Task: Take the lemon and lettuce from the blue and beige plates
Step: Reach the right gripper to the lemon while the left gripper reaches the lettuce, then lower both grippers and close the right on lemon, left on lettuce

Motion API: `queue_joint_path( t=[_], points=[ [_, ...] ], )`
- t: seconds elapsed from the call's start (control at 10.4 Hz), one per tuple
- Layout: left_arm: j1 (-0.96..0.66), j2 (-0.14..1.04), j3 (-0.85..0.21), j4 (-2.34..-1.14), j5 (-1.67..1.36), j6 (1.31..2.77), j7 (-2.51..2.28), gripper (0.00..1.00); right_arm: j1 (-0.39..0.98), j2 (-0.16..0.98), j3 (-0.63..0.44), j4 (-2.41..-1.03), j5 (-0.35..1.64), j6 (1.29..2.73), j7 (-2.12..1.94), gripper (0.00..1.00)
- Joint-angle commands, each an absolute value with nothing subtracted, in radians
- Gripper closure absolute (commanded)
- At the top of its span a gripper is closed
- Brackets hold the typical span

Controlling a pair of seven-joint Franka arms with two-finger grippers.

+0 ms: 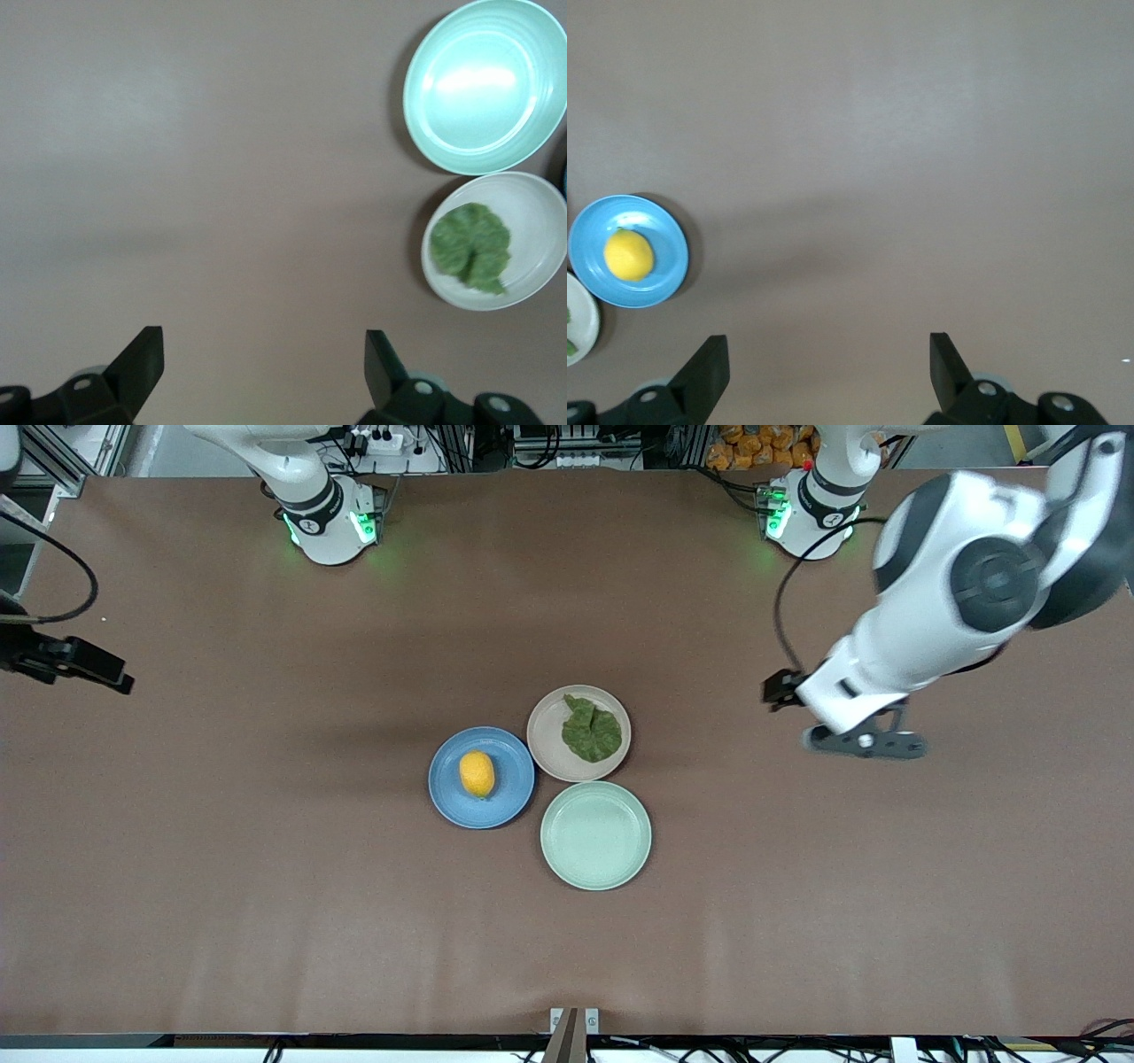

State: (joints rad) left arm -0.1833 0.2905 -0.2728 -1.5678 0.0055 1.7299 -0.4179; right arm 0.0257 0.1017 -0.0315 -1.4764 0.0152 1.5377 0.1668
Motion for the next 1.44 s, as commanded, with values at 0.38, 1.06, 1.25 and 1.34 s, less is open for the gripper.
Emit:
queue_joint_path(
  t=[0.38,1.06,1.25,1.34],
  points=[
    [-0.445,0.580,-0.261,-1.540,0.168,2.006,-1.031,0.00,0.075,0.196,0.161,-1.593,0.063,1.800,0.441,0.00],
    [-0.571,0.712,-0.262,-1.540,0.198,2.125,-1.377,0.00,0.155,0.356,0.287,-1.793,0.011,2.190,0.635,0.00],
    [-0.577,0.758,-0.262,-1.539,0.195,2.170,-1.413,0.00,0.201,0.434,0.288,-1.809,-0.067,2.273,0.725,0.00],
    [-0.593,0.778,-0.261,-1.540,0.199,2.216,-1.454,0.00,0.216,0.464,0.288,-1.809,-0.102,2.304,0.762,0.00]
  ],
)
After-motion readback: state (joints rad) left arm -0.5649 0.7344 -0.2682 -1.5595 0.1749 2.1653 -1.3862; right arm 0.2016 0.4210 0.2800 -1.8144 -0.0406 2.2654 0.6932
